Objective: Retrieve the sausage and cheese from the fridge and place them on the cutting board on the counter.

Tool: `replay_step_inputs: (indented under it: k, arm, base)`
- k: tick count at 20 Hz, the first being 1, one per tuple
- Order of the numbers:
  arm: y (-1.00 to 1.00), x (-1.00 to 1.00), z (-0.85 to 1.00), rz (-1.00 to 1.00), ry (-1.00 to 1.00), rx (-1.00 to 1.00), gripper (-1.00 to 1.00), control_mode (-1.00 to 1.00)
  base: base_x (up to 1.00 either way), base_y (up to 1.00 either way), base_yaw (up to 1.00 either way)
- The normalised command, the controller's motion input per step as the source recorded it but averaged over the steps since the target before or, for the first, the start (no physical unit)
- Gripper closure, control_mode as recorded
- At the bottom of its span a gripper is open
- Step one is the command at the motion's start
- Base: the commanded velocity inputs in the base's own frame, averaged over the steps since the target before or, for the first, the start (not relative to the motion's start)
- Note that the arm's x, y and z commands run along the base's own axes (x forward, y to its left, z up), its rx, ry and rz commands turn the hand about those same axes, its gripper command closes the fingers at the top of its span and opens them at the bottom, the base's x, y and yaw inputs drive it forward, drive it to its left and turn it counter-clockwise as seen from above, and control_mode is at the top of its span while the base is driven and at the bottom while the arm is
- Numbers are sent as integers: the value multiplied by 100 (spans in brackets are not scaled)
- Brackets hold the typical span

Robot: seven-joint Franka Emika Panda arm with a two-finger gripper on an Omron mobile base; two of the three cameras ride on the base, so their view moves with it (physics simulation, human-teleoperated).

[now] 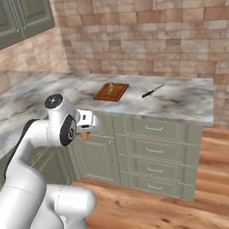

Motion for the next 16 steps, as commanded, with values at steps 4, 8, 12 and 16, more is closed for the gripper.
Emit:
replay_step_inputs:
  k: [4,8,12,16]
  arm:
    - [0,0,0,0,0,0,100,100]
    - [0,0,0,0,0,0,100,100]
    - [0,0,0,0,0,0,100,100]
    - [0,0,0,0,0,0,100,100]
  base:
    - [70,4,-3]
    - [68,5,0]
    - [67,8,-2]
    - [50,22,-1]
